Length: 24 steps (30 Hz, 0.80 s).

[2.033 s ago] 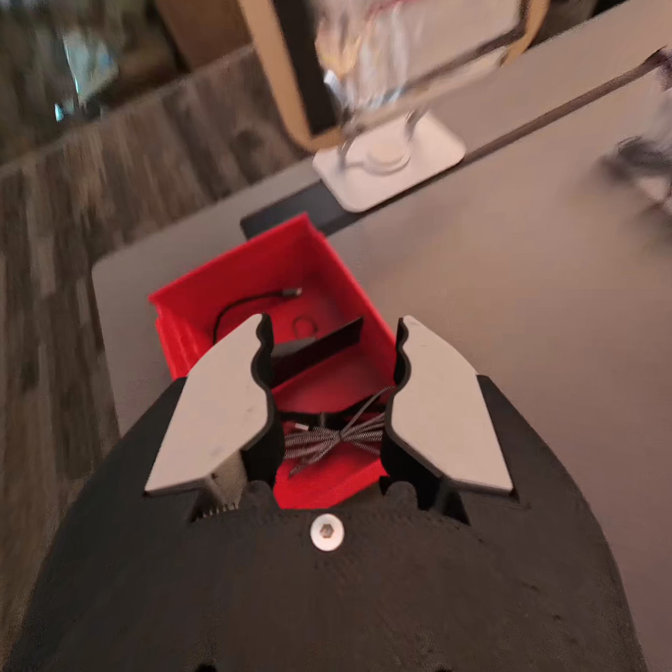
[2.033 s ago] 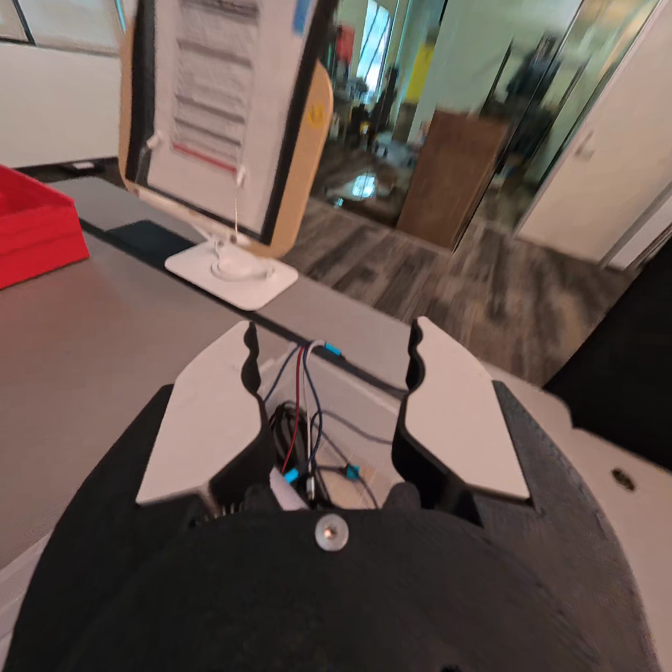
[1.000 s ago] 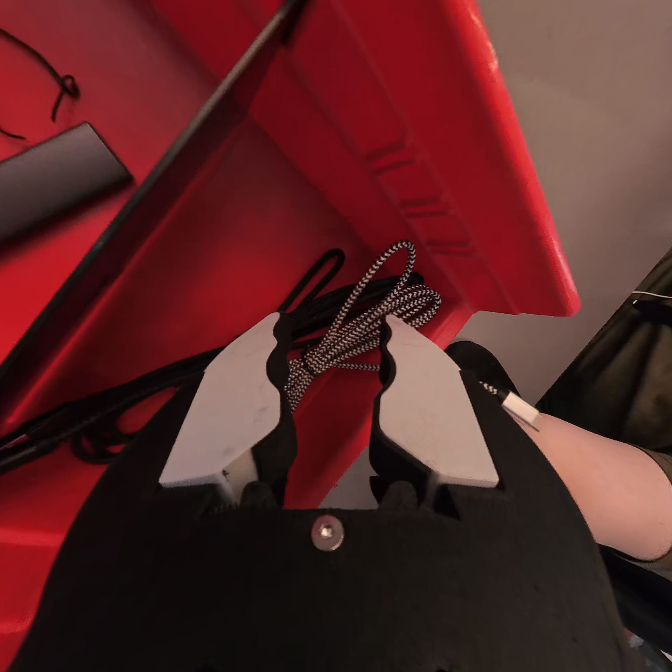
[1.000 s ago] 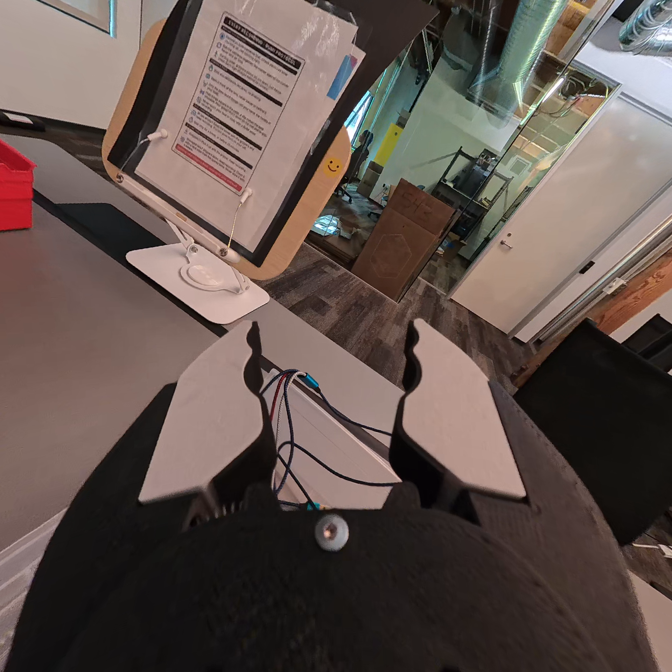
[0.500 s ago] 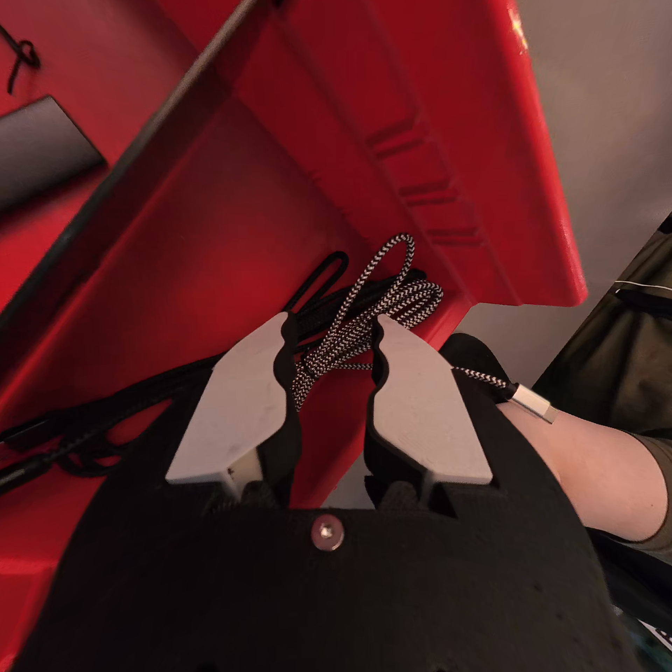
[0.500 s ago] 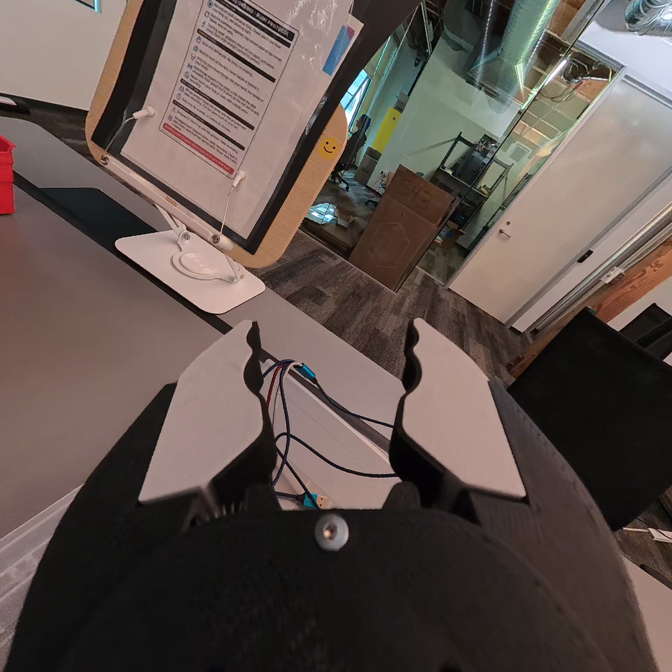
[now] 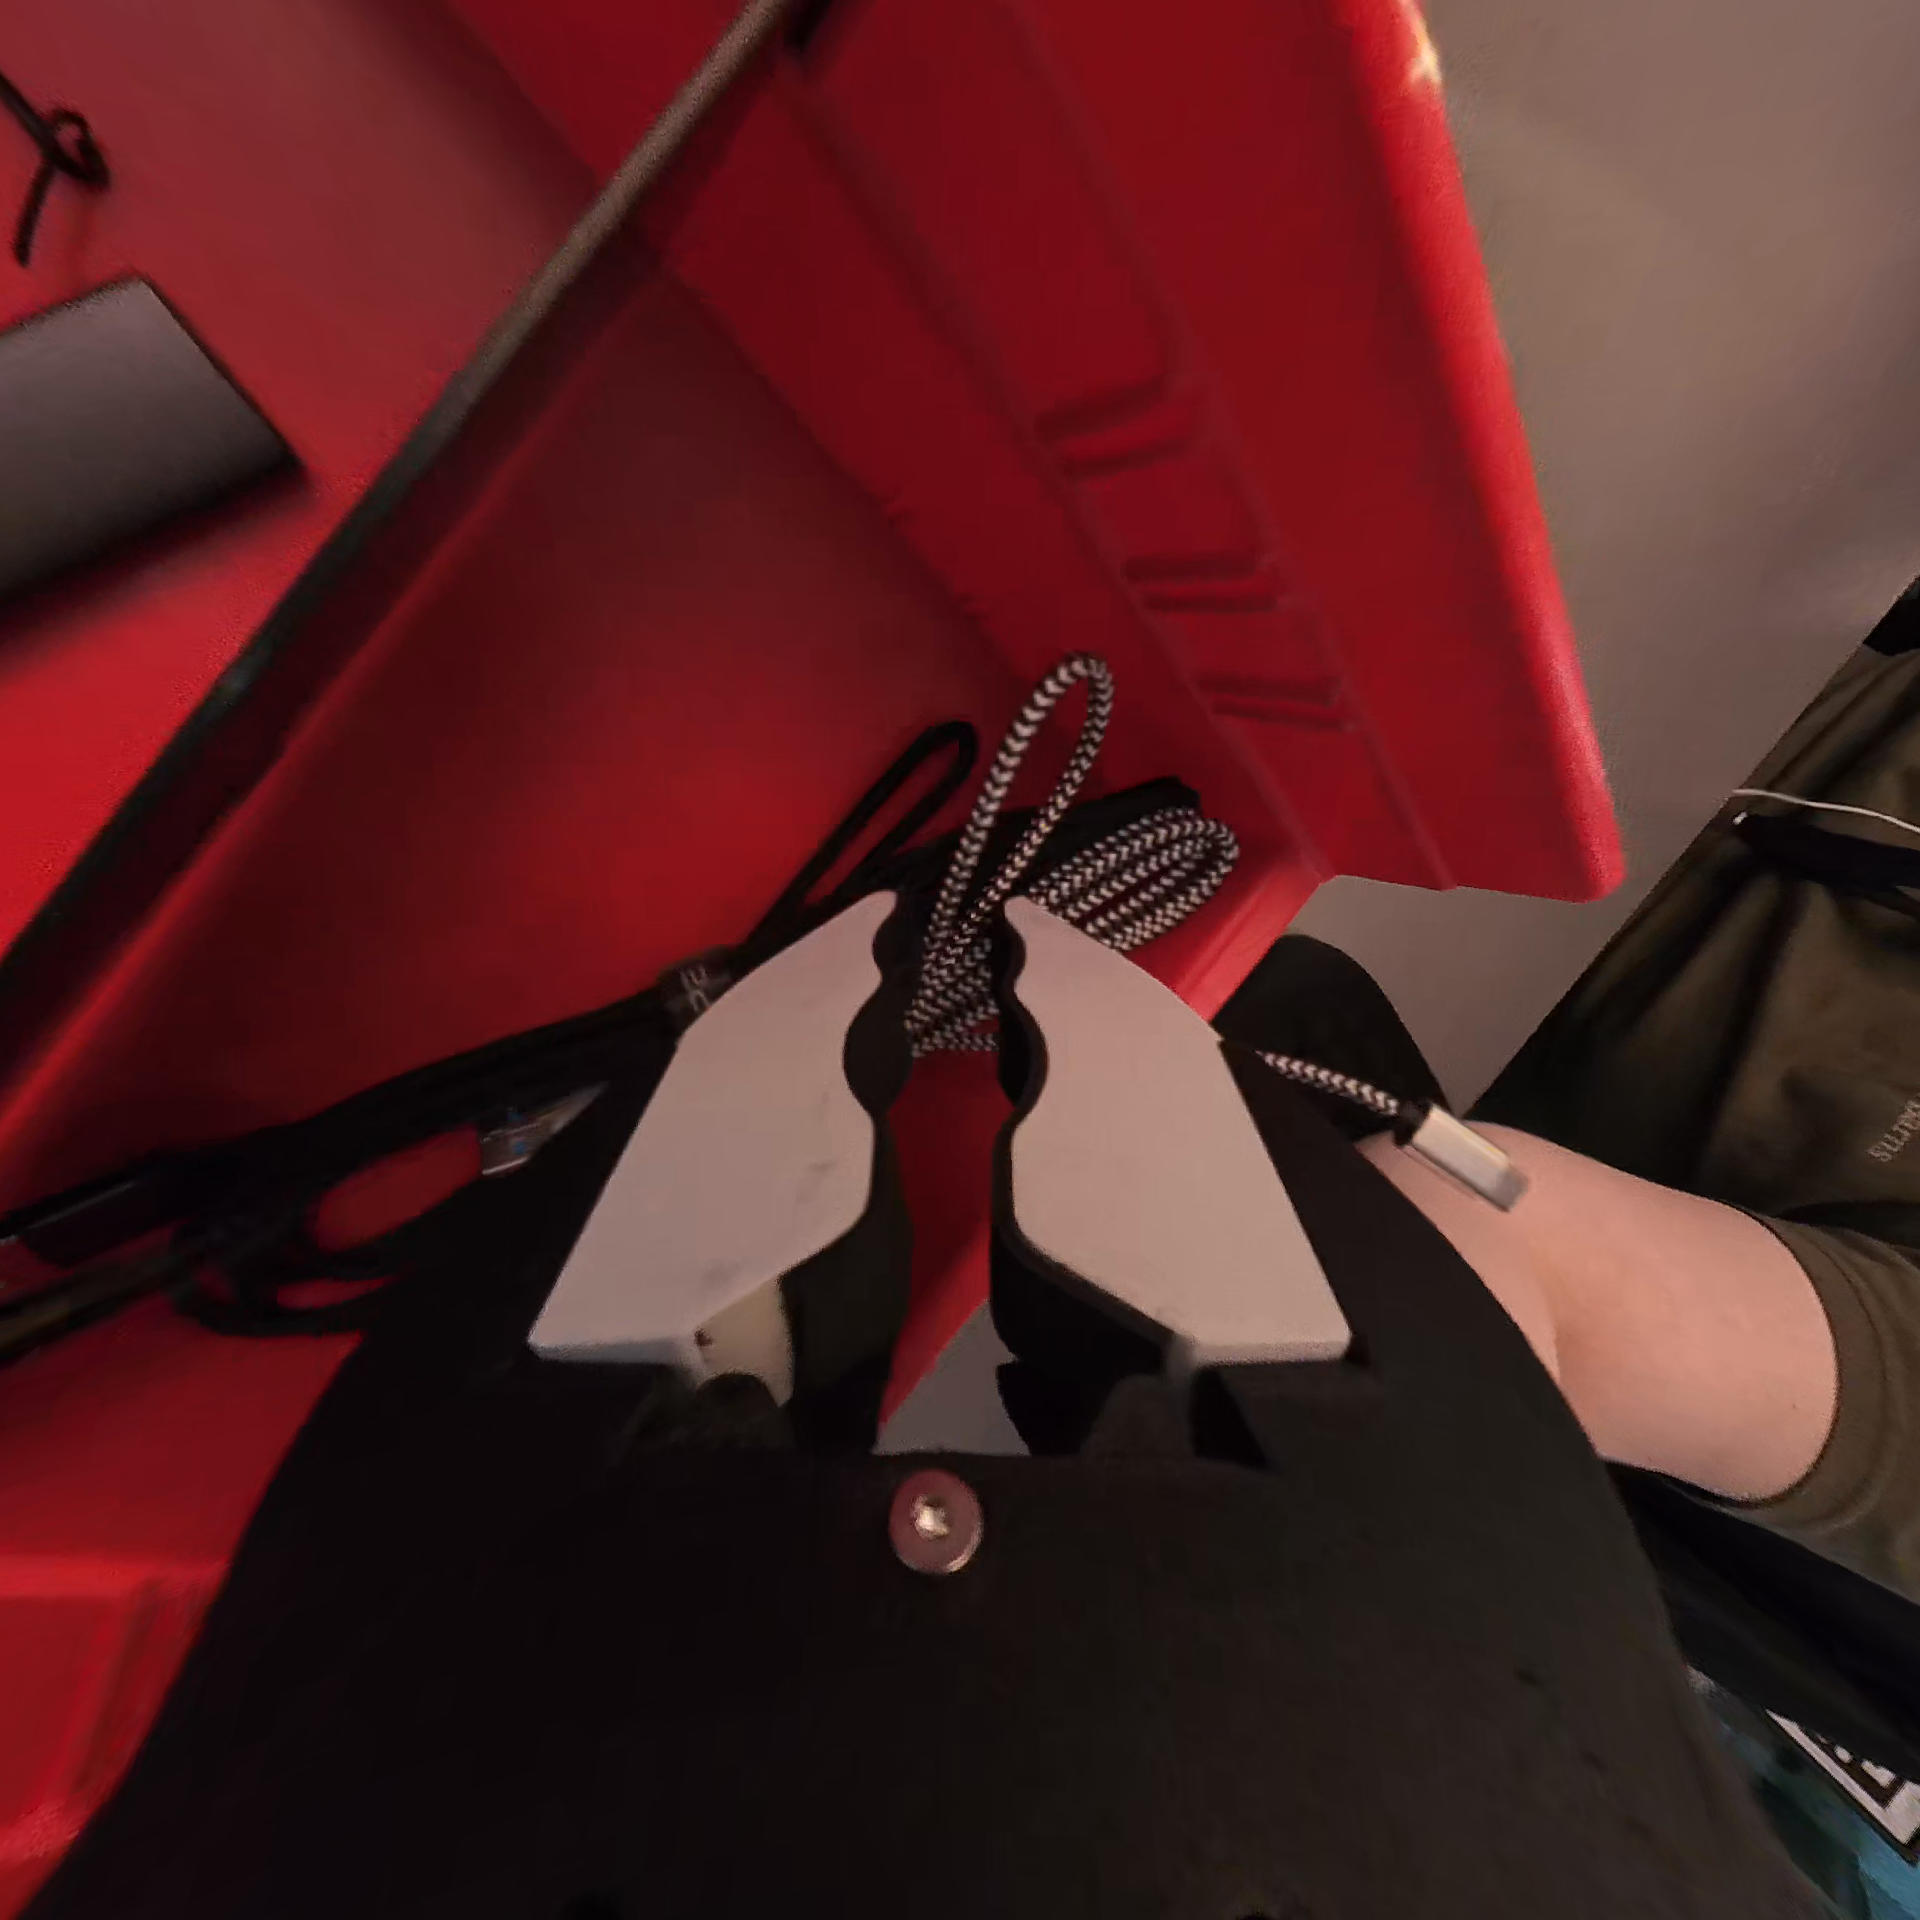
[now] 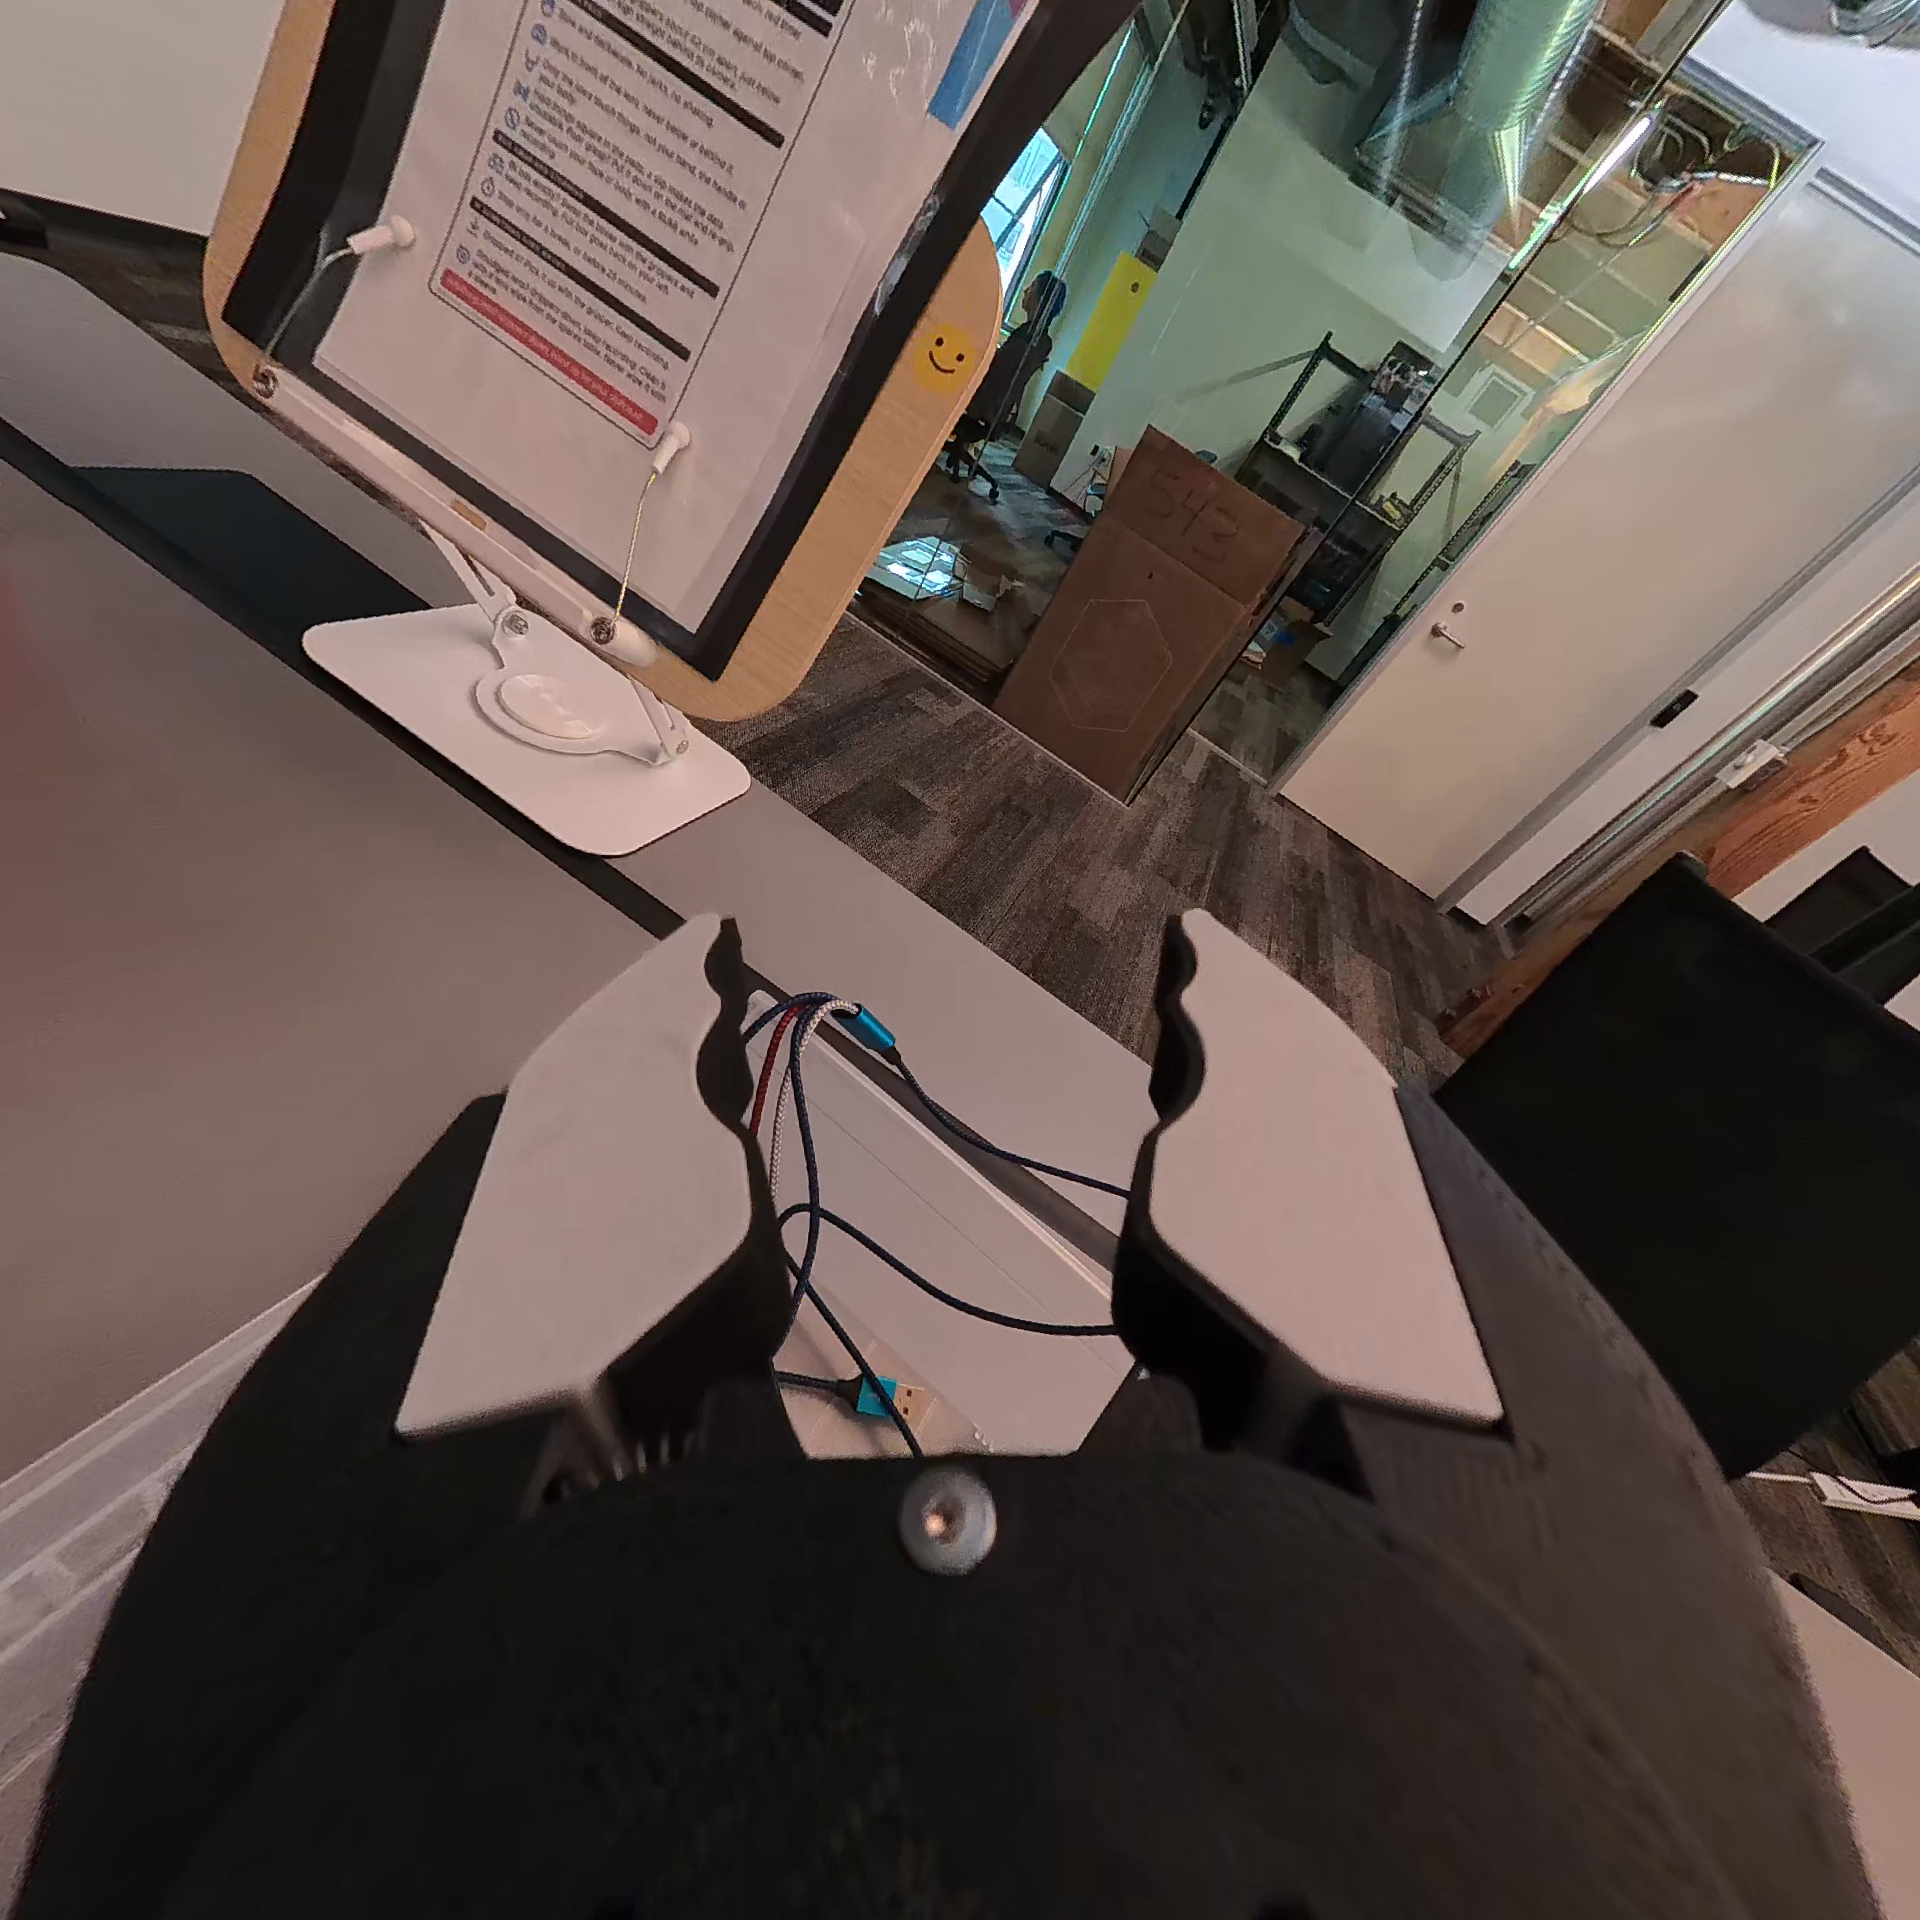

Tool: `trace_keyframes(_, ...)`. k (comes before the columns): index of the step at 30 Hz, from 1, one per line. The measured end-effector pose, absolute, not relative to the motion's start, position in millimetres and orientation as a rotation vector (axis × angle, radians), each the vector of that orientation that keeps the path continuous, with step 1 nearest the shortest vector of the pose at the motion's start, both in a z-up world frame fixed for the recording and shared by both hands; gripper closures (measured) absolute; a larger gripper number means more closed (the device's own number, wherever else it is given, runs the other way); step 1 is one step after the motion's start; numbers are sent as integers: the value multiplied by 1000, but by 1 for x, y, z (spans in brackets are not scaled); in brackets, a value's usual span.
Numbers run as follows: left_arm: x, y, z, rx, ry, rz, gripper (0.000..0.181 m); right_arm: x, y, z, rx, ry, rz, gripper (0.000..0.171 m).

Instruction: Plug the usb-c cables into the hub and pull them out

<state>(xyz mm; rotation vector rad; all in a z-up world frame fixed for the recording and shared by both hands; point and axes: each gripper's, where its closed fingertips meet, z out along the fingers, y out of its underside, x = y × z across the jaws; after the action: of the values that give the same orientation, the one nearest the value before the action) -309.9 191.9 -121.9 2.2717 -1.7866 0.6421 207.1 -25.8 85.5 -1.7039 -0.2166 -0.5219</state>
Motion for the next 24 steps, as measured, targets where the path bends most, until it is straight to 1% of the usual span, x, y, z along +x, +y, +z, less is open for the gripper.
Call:
trace_keyframes(2,-313,189,-117,2262,-1804,614,174,208,-26,85,-1707,-216,-525,94)
trace_keyframes(9,-315,203,-95,2387,-1967,477,178,211,-26,81,-1719,-211,-524,94)
trace_keyframes(14,-319,211,-71,2524,-1998,432,179,212,-25,79,-1729,-213,-527,94)
trace_keyframes(16,-316,211,-56,2581,-2037,443,179,212,-25,78,-1733,-215,-527,94)
trace_keyframes(22,-291,202,9,2757,-2301,559,179,211,-22,74,-1747,-228,-538,94)
trace_keyframes(24,-278,191,27,2762,-2370,655,179,210,-21,74,-1749,-232,-541,94)
